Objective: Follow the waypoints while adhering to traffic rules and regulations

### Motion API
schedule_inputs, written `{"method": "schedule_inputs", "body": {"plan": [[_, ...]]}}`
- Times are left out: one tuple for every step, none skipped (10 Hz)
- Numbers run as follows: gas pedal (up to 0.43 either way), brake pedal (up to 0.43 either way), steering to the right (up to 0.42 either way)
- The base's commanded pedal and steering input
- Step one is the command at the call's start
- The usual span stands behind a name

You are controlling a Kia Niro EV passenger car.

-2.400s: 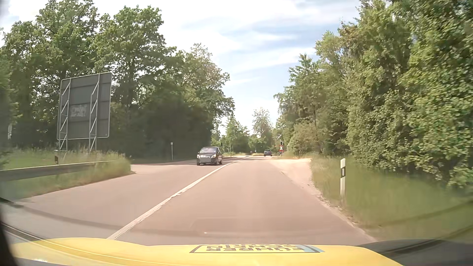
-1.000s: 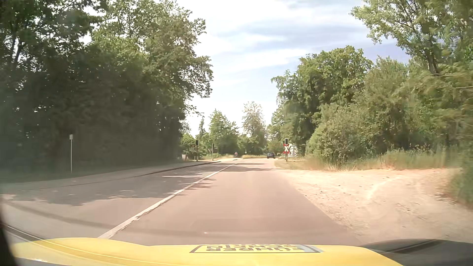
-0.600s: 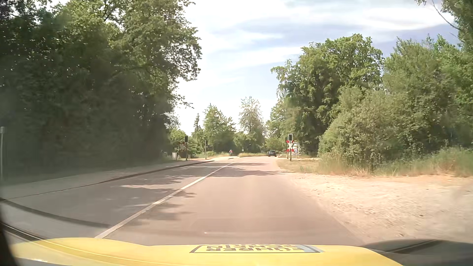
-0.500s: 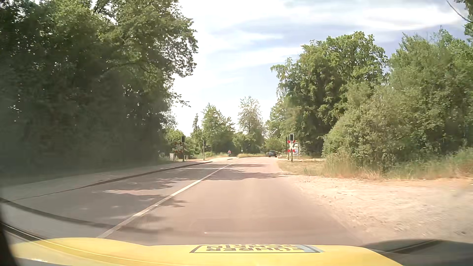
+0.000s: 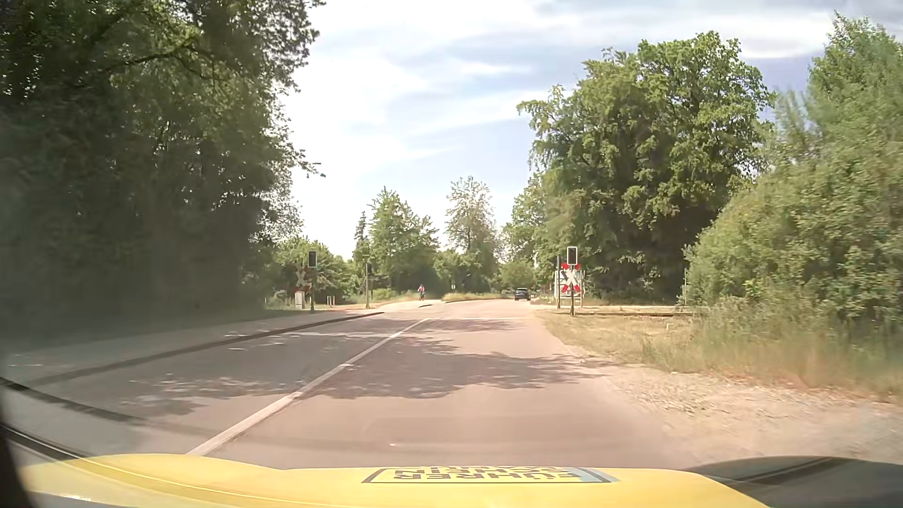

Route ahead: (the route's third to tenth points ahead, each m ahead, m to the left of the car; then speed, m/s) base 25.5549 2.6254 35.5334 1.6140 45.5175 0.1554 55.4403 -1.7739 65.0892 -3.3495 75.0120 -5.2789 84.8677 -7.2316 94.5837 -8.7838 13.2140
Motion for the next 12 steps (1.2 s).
{"method": "schedule_inputs", "body": {"plan": [[0.000, 0.000, 0.013], [0.000, 0.000, 0.013], [0.000, 0.000, 0.013], [0.000, 0.000, 0.013], [0.000, 0.000, 0.015], [0.000, 0.000, 0.015], [0.000, 0.000, 0.015], [0.000, 0.000, 0.015], [0.000, 0.000, 0.017], [0.000, 0.000, 0.020], [0.000, 0.000, 0.020], [0.000, 0.000, 0.020]]}}
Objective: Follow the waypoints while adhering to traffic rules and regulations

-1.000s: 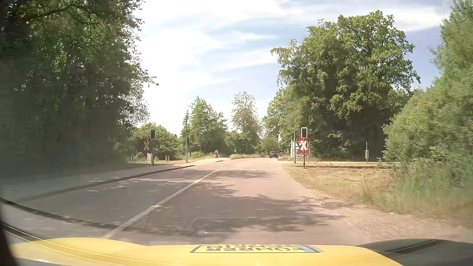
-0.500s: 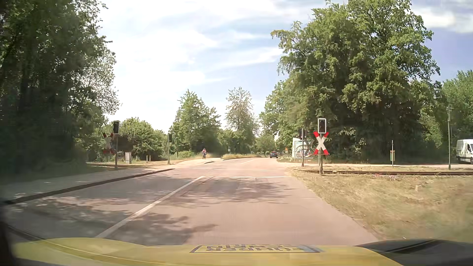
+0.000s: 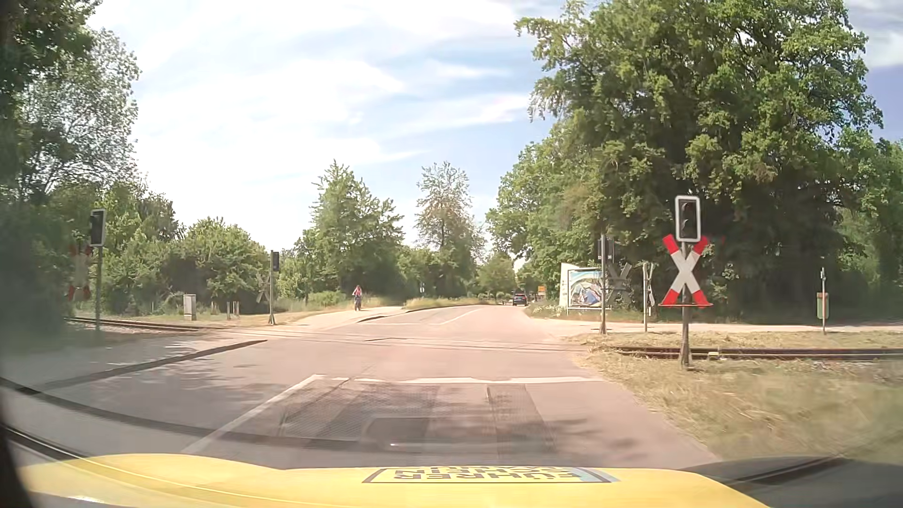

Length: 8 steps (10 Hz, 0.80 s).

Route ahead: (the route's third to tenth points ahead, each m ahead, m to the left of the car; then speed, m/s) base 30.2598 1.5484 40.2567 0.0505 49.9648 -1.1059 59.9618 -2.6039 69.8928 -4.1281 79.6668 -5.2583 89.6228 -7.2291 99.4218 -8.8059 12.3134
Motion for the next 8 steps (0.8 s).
{"method": "schedule_inputs", "body": {"plan": [[0.000, 0.000, 0.020], [0.000, 0.000, 0.020], [0.000, 0.000, 0.020], [0.000, 0.000, 0.020], [0.000, 0.000, 0.017], [0.000, 0.000, 0.012], [0.000, 0.000, 0.010], [0.000, 0.000, 0.010]]}}
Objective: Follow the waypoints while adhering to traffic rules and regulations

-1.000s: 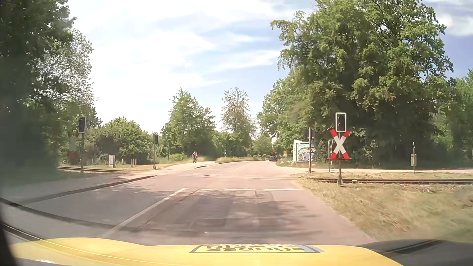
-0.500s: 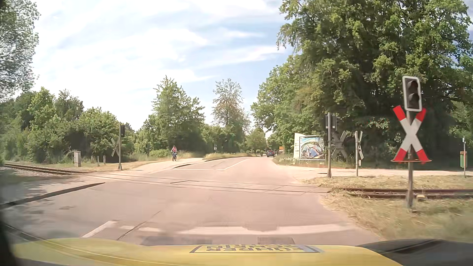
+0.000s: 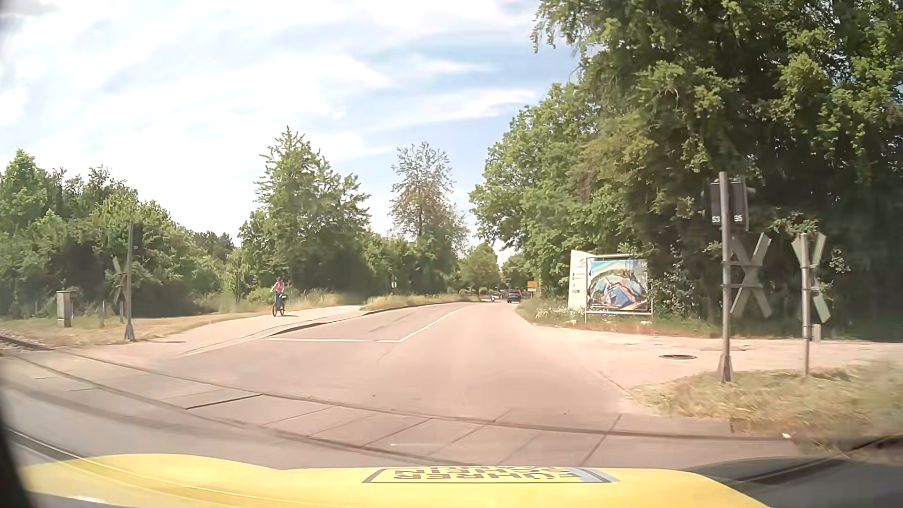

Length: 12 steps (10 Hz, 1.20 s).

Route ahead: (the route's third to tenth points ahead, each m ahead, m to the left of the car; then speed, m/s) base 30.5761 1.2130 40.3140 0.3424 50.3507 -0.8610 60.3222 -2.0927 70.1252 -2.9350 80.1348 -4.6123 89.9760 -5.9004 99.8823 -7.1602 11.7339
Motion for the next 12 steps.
{"method": "schedule_inputs", "body": {"plan": [[0.000, 0.000, 0.009], [0.000, 0.000, 0.008], [0.000, 0.000, 0.007], [0.000, 0.000, 0.008], [0.000, 0.000, 0.007], [0.000, 0.000, 0.007], [0.000, 0.000, 0.007], [0.000, 0.000, 0.006], [0.000, 0.000, 0.006], [0.000, 0.000, 0.006], [0.000, 0.000, 0.006], [0.000, 0.000, 0.006]]}}
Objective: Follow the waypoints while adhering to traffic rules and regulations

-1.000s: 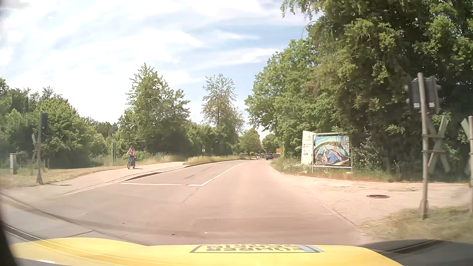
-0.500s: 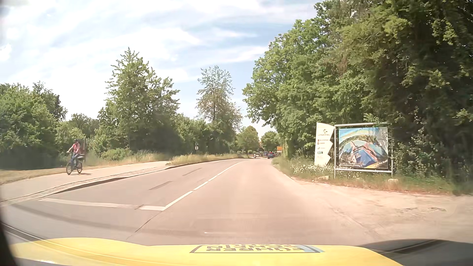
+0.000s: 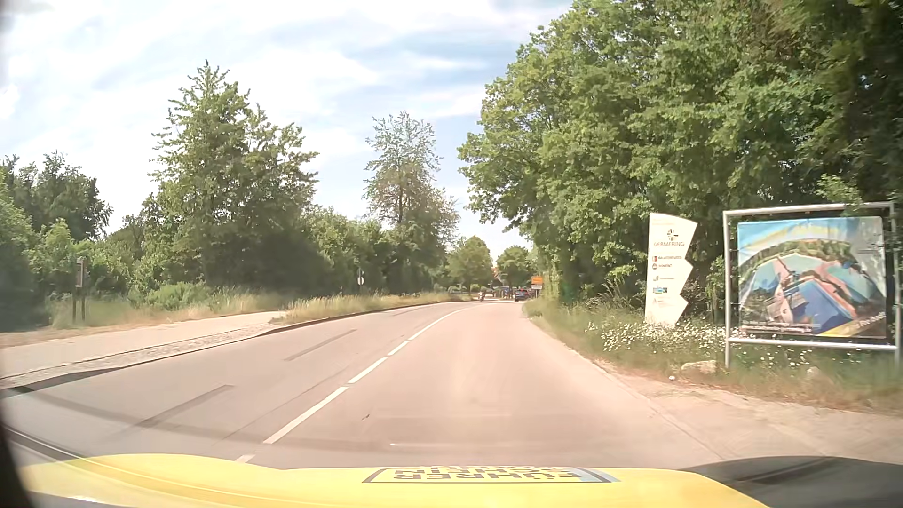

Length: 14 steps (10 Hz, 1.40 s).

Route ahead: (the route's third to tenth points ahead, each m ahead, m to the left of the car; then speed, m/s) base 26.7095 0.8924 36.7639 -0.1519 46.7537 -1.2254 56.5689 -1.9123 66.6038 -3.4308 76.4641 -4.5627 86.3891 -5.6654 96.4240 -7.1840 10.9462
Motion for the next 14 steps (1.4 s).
{"method": "schedule_inputs", "body": {"plan": [[0.000, 0.000, 0.006], [0.047, 0.000, 0.006], [0.059, 0.000, 0.006], [0.059, 0.000, 0.006], [0.059, 0.000, 0.006], [0.059, 0.000, 0.006], [0.059, 0.000, 0.006], [0.059, 0.000, 0.010], [0.059, 0.000, 0.016], [0.059, 0.000, 0.015], [0.059, 0.000, 0.015], [0.059, 0.000, 0.015], [0.059, 0.000, 0.015], [0.059, 0.000, 0.015]]}}
